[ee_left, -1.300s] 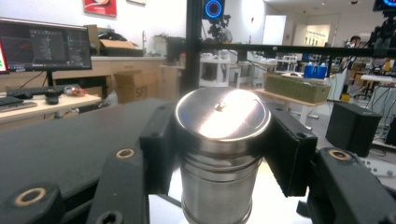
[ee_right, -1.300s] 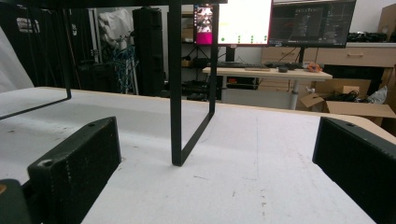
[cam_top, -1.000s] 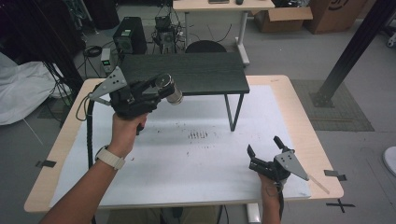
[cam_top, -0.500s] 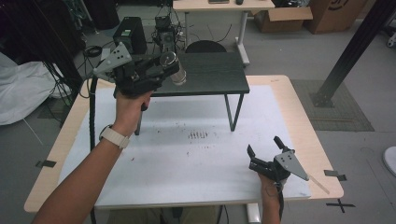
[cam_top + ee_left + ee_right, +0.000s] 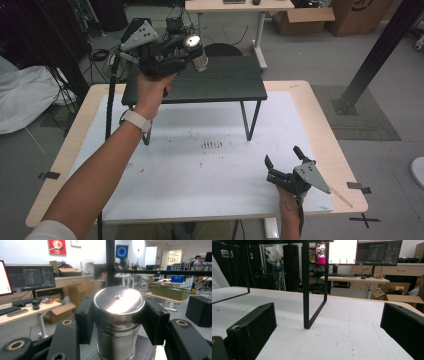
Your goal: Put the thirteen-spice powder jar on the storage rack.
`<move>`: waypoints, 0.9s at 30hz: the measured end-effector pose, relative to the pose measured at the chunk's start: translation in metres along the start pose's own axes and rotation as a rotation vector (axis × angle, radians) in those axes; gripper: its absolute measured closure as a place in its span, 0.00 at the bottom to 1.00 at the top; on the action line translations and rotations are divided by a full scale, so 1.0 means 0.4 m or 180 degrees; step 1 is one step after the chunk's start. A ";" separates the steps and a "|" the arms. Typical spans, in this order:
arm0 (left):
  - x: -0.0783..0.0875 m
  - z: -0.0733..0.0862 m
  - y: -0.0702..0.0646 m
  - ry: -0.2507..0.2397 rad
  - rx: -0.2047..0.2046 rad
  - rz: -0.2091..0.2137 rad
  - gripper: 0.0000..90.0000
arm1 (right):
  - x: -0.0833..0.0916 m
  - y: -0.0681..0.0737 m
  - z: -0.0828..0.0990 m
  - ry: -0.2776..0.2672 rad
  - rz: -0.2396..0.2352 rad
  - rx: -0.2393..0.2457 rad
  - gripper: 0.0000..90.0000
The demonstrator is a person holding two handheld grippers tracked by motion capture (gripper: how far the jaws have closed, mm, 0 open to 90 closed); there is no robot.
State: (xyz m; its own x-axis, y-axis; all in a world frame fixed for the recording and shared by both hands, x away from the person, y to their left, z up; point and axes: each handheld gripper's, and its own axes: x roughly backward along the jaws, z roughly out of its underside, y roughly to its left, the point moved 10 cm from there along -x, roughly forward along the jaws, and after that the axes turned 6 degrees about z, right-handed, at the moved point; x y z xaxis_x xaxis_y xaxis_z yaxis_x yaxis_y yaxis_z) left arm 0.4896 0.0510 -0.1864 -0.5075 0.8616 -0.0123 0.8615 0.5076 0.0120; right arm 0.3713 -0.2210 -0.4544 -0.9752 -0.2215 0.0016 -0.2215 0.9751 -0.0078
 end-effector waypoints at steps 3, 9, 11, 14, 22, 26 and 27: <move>-0.022 0.004 0.012 0.0049 -0.0012 -0.0022 0.55 | 0.000 0.000 0.000 -0.0002 0.0000 -0.0001 0.00; -0.068 0.029 0.041 0.0190 -0.0002 -0.0104 0.55 | 0.000 -0.001 0.000 0.0001 0.0001 0.0001 0.00; -0.074 0.035 0.045 0.0215 0.0004 -0.0119 0.55 | 0.000 -0.001 0.000 0.0001 0.0002 -0.0002 0.00; -0.096 0.062 0.064 0.0340 0.0048 -0.0166 0.55 | -0.001 0.000 0.000 0.0003 0.0002 -0.0001 0.00; -0.125 0.131 0.085 0.0725 0.0078 -0.0266 0.55 | -0.001 -0.001 0.000 0.0011 -0.0003 -0.0004 0.00; -0.128 0.139 0.090 0.0842 0.0068 -0.0304 0.55 | -0.001 0.000 0.001 0.0013 -0.0002 -0.0004 0.01; -0.129 0.141 0.091 0.0875 0.0057 -0.0327 0.55 | -0.001 0.000 0.001 0.0015 -0.0002 -0.0004 0.01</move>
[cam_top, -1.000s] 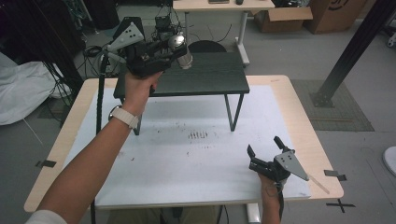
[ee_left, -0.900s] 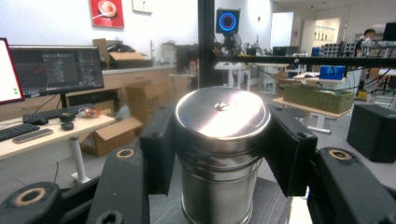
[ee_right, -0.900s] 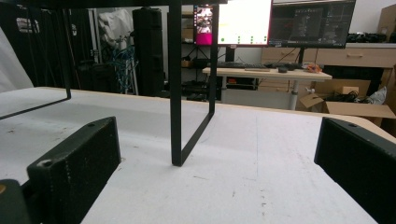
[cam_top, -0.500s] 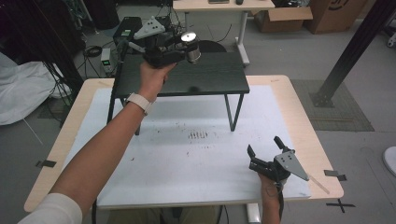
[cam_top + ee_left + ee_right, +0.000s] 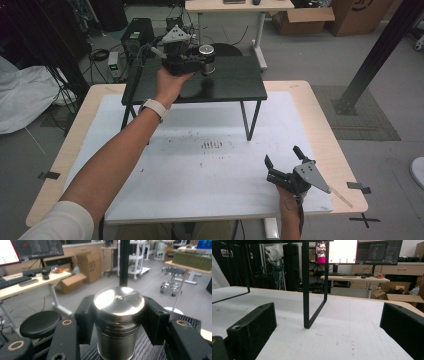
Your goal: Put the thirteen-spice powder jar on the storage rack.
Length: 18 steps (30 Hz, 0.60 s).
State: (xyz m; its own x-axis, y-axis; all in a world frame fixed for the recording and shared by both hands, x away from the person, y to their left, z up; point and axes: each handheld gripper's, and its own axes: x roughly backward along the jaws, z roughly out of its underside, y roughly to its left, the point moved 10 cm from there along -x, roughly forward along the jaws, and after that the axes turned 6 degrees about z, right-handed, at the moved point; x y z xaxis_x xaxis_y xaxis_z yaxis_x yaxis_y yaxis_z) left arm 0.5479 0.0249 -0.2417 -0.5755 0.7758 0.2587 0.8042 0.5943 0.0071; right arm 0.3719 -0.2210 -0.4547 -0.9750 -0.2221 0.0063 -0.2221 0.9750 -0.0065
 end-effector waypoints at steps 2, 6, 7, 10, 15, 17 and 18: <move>-0.004 0.007 0.001 0.0098 0.0011 -0.0031 0.55 | 0.000 0.000 0.000 0.0000 0.0000 -0.0002 0.01; -0.011 0.019 0.001 0.0216 0.0019 -0.0041 0.55 | 0.000 0.000 0.000 -0.0001 0.0001 0.0002 0.01; -0.013 0.024 0.001 0.0256 0.0019 -0.0042 0.55 | 0.000 0.000 0.000 -0.0001 0.0001 0.0002 0.01; -0.017 0.037 0.000 0.0356 0.0020 -0.0065 0.55 | 0.000 0.000 0.000 0.0000 0.0001 0.0002 0.01; -0.019 0.036 0.000 0.0369 0.0036 -0.0088 0.55 | 0.000 0.000 0.000 -0.0001 0.0002 0.0001 0.01; -0.019 0.037 0.000 0.0370 0.0033 -0.0087 0.55 | 0.000 0.000 0.000 -0.0002 0.0001 0.0000 0.01; -0.019 0.037 0.000 0.0370 0.0043 -0.0085 0.55 | 0.000 0.000 0.000 -0.0001 0.0001 0.0000 0.01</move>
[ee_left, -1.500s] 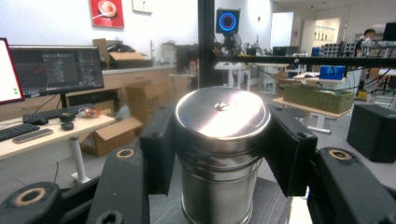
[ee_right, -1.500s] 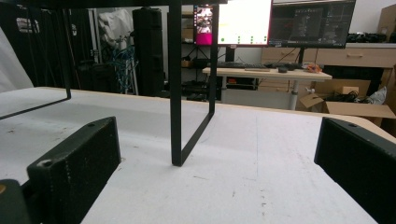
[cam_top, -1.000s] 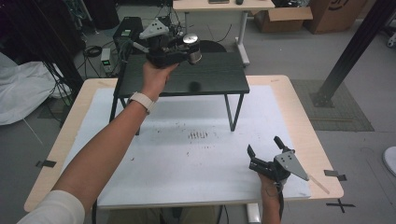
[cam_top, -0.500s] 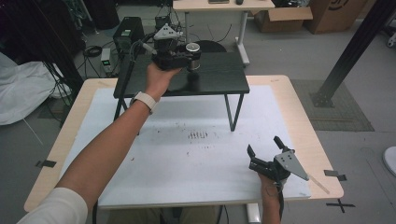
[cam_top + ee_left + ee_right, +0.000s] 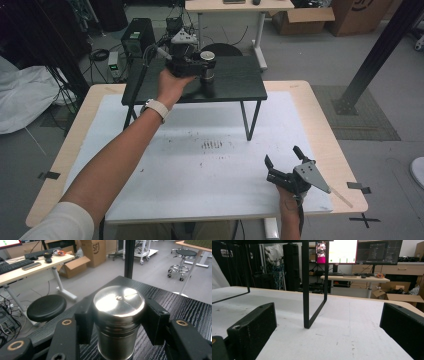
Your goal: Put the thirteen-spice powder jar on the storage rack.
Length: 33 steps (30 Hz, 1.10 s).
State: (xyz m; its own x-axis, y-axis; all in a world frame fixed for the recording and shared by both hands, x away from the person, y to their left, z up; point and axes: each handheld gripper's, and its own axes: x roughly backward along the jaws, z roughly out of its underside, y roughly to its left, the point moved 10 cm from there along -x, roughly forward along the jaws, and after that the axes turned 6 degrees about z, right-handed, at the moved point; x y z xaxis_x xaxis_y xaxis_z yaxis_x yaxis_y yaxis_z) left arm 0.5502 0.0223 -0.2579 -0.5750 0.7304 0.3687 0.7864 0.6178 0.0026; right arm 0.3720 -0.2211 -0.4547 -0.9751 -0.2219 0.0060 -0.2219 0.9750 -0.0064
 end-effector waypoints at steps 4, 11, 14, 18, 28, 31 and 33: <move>0.002 0.002 0.000 -0.0021 0.0034 0.0016 0.54 | 0.000 0.000 0.000 -0.0002 -0.0001 0.0000 0.01; 0.014 -0.009 -0.003 -0.0169 0.0065 0.0085 0.42 | 0.000 0.000 0.000 -0.0003 0.0000 -0.0003 0.01; 0.030 -0.020 -0.001 -0.0302 0.0112 0.0102 0.31 | 0.000 0.000 0.000 -0.0002 0.0000 -0.0002 0.01; 0.046 -0.025 0.002 -0.0369 0.0149 0.0127 0.24 | 0.000 -0.001 0.000 0.0000 0.0003 -0.0012 0.01; 0.118 -0.026 0.001 -0.0685 0.0213 0.0157 0.16 | 0.000 -0.001 0.000 0.0004 0.0009 -0.0008 0.01; 0.147 -0.026 -0.002 -0.0767 0.0179 0.0137 0.12 | 0.000 0.000 0.001 0.0009 0.0010 -0.0001 0.01; 0.161 -0.027 -0.005 -0.0805 0.0168 0.0131 0.10 | 0.000 0.000 0.000 0.0007 0.0010 0.0001 0.01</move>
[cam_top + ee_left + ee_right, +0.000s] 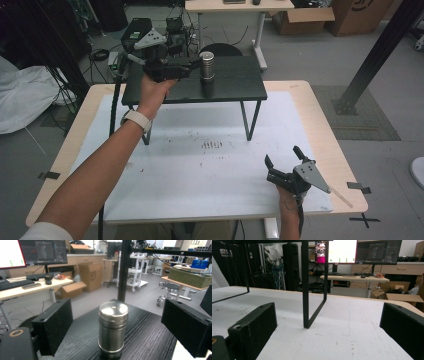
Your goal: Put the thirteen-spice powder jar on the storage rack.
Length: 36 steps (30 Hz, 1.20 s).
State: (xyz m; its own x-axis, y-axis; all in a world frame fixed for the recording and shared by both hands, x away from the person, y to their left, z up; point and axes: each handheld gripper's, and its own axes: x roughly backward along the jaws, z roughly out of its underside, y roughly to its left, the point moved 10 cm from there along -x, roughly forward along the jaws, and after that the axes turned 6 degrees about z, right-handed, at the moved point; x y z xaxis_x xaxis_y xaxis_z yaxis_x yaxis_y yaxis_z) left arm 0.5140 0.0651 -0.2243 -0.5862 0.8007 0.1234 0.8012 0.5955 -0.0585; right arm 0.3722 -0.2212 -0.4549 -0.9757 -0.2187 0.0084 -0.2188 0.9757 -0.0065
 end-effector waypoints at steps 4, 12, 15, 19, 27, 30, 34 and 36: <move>0.032 -0.005 -0.005 -0.0084 -0.0009 -0.0043 0.05 | 0.000 0.000 0.001 0.0008 0.0004 0.0001 0.01; 0.090 -0.010 -0.027 -0.0218 -0.0077 -0.0049 0.01 | 0.000 0.000 0.000 0.0002 0.0004 -0.0001 0.01; 0.119 -0.004 -0.038 -0.0269 -0.0084 -0.0038 0.01 | 0.000 0.000 0.000 0.0003 0.0003 -0.0003 0.01; 0.146 0.010 -0.046 -0.0302 -0.0105 -0.0033 0.01 | 0.000 0.000 0.000 0.0006 0.0002 -0.0006 0.01; 0.199 0.021 -0.054 -0.0427 -0.0178 -0.0048 0.01 | 0.000 0.000 0.001 0.0009 0.0001 -0.0008 0.01; 0.219 0.027 -0.053 -0.0460 -0.0186 -0.0060 0.01 | 0.000 0.000 0.001 0.0012 0.0000 -0.0009 0.01; 0.249 0.036 -0.052 -0.0559 -0.0135 -0.0061 0.00 | 0.000 0.000 0.001 0.0009 -0.0003 -0.0012 0.01; 0.263 0.042 -0.053 -0.0579 -0.0167 -0.0089 0.00 | 0.000 0.000 0.000 0.0006 -0.0003 -0.0012 0.01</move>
State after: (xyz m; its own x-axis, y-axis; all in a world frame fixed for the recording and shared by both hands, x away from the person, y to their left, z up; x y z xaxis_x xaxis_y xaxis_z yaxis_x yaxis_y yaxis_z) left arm 0.4335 0.1376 -0.2266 -0.6165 0.7853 -0.0572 0.7868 0.6172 -0.0052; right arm 0.3722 -0.2213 -0.4550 -0.9755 -0.2196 0.0103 -0.2196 0.9756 -0.0029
